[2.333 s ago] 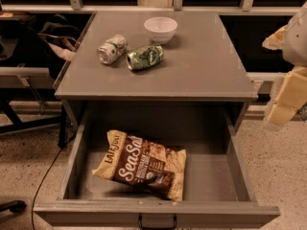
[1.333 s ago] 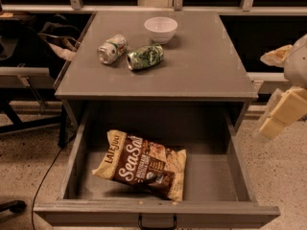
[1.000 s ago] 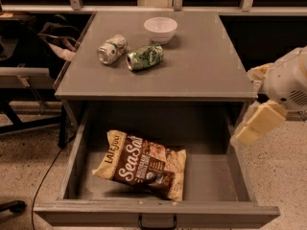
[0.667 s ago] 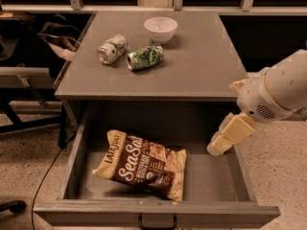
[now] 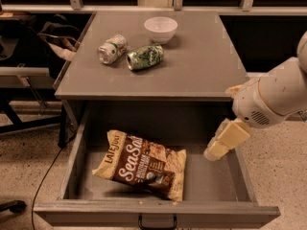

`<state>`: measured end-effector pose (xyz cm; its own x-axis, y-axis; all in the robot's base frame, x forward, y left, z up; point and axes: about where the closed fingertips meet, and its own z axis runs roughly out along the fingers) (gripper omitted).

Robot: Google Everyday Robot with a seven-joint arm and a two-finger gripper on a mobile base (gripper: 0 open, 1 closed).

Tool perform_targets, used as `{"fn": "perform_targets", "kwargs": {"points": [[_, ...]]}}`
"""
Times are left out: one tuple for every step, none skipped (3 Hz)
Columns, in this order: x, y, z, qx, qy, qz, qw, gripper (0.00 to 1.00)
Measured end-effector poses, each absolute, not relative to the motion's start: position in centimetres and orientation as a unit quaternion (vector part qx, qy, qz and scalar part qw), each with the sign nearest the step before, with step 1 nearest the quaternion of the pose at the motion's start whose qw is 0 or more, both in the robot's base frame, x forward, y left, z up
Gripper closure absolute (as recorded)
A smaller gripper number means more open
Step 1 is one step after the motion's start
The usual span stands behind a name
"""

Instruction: Pick brown chip bag from top drawer and place on counter

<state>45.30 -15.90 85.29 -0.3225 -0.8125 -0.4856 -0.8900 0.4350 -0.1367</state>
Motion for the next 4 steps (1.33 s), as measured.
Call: {"fn": "perform_targets", "kwargs": {"points": [[45.4,-15.3,82.0,-0.514,0.817,0.092,0.244,0.00],[45.8,-14.6,78.7,-0.501,0.826,0.096,0.240,0.00],[46.8,-14.1,74.2,-0.482,0.843,0.084,0.225,0.00],[47.5,-13.5,72.1,-0.474,0.850,0.081,0.215,0.00]]}}
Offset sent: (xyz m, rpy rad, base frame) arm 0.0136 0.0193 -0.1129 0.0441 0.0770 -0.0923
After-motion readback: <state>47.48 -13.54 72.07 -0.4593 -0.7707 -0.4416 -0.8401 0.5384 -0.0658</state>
